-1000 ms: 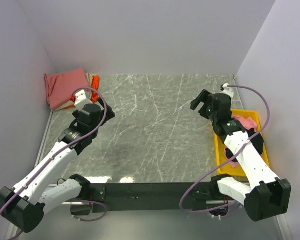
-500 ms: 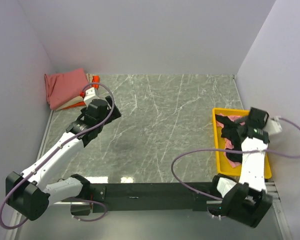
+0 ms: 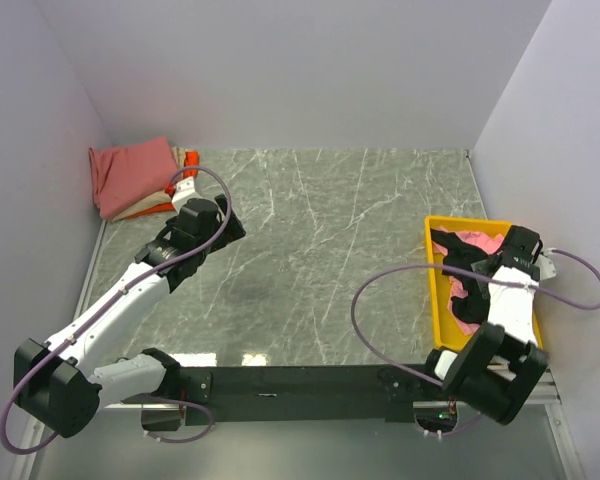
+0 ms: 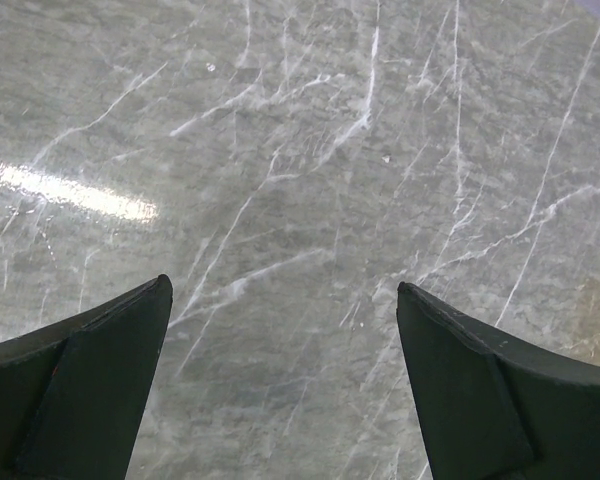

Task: Fold and stack the t-shirts
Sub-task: Grab the tshirt from the pile

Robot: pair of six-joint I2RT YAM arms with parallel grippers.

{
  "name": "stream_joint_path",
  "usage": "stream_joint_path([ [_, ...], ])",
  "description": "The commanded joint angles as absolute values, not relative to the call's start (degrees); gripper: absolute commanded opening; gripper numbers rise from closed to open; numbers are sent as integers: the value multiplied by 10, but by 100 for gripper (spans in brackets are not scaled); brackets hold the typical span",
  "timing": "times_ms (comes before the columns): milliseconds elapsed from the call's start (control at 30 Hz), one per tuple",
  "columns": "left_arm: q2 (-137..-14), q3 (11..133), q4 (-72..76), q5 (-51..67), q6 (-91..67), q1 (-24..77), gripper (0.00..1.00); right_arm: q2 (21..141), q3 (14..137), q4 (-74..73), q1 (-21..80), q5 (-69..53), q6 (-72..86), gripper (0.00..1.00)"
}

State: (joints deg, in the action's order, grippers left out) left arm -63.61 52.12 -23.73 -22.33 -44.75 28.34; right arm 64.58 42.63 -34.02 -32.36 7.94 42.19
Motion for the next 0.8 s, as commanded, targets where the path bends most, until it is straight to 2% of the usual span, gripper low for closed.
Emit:
stream_joint_path([
  [0, -635, 545, -250, -235, -461, 285, 99, 680, 423, -284, -329, 40, 413, 37],
  [33, -634, 546, -254, -239, -463, 285, 99, 685, 422, -270, -329, 22, 403, 26],
  [67, -632, 545, -259, -241, -465, 285, 99, 690, 426, -270, -329, 15, 396, 5],
  [100, -628, 543, -263, -245, -467, 285, 99, 690, 428, -271, -329, 11, 393, 0],
  [200, -619, 534, -260, -247, -470, 285, 99, 653, 439, -279, -330, 11, 392, 0],
  [333, -613, 533, -258, -259, -467, 285, 99, 544, 470, -288, -330, -18, 391, 0],
  [467, -609, 534, -248, -265, -461, 285, 99, 491, 591, -321, -329, -19, 392, 0],
  [533, -608, 533, -239, -268, -459, 285, 99, 496, 647, -331, -328, -52, 385, 0],
  [667, -610, 533, -236, -288, -466, 285, 99, 559, 835, -350, -298, -129, 367, 0],
  [767, -612, 533, -240, -294, -477, 280, 99, 633, 966, -365, -181, -105, 343, 0],
])
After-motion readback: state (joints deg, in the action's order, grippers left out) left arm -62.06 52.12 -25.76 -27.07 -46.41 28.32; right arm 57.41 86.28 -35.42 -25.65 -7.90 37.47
